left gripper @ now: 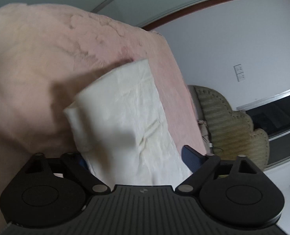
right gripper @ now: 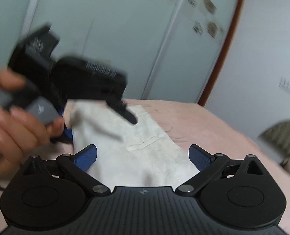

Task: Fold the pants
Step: 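Roll the left tool and grasp the folded edge of the cream pants, then lift the held pants end with the left tool and fold it over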

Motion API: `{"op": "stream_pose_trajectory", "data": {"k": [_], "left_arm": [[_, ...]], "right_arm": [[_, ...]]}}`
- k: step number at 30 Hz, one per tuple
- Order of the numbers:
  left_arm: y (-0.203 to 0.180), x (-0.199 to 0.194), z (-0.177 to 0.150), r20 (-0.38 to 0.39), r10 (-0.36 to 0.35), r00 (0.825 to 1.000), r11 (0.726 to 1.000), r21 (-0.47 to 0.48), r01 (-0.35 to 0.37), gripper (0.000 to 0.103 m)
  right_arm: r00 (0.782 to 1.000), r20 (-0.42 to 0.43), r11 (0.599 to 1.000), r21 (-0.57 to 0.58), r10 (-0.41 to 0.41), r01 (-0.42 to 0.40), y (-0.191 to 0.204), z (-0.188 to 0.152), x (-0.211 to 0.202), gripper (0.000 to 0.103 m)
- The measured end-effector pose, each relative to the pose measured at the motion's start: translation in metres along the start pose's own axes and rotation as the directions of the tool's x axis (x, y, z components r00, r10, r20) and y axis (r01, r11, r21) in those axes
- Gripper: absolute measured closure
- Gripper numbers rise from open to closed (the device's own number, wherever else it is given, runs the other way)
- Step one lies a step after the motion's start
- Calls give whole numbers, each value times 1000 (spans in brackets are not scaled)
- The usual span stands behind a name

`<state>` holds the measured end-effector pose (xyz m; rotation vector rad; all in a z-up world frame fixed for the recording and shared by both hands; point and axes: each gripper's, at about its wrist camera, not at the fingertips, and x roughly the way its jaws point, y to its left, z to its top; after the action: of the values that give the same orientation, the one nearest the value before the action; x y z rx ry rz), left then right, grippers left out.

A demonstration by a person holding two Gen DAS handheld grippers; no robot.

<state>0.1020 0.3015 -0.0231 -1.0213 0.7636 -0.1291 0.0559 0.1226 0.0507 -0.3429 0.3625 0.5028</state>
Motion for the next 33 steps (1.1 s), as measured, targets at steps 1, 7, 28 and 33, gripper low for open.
{"op": "stream_pose_trajectory", "data": {"k": [1,7,28,33], "left_arm": [[-1,2,1,6,1,1000,1000,0,-1,16],[-4,7,6,31,72,997,997,40,-73,51],[-189,-57,-168,294,-99,951,500,841,-208,92],[-213,-43,-215,147,-146,978,420,904,-73,92]], "right_arm": [[1000,-22,1000,16,10,-9,-5,2,3,2],[960,-270,997,23,74,-70,-15,-31,52,2],[977,181,989,73,110,-125,-101,-52,-73,0],[970,221,990,79,101,-121,-133,-84,-114,0]]}}
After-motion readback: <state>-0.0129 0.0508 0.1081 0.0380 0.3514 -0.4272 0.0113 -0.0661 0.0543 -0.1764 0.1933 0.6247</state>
